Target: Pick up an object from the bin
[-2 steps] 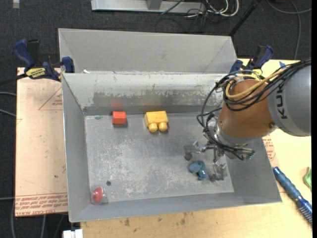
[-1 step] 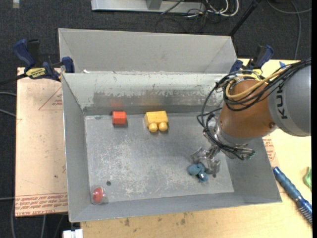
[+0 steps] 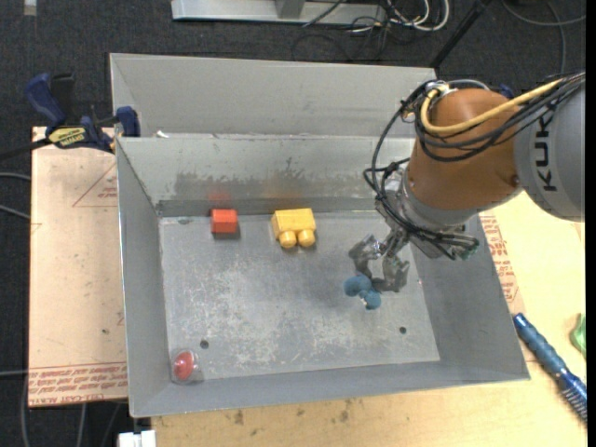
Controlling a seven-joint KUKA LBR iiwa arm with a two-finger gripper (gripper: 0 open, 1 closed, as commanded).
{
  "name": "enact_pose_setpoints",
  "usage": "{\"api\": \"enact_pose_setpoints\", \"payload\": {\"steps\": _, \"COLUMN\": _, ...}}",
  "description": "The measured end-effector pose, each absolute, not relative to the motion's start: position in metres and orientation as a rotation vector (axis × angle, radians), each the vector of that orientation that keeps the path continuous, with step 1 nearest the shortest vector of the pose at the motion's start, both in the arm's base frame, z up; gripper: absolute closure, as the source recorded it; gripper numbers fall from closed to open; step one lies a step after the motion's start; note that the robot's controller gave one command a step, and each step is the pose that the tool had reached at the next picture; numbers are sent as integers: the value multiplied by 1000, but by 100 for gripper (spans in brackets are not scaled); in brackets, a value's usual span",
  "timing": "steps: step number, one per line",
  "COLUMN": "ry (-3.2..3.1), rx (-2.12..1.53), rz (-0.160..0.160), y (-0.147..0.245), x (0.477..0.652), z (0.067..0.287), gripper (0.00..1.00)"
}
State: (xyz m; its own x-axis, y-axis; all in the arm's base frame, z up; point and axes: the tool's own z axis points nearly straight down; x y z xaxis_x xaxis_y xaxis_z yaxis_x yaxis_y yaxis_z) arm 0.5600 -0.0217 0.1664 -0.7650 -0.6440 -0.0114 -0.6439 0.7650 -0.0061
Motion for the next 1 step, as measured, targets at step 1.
{"api": "enact_pose_setpoints", "payload": {"steps": 1, "ry": 2941, "rx": -1080, "rz": -3, "y": -14, "x": 527, "z": 233, "gripper": 100}}
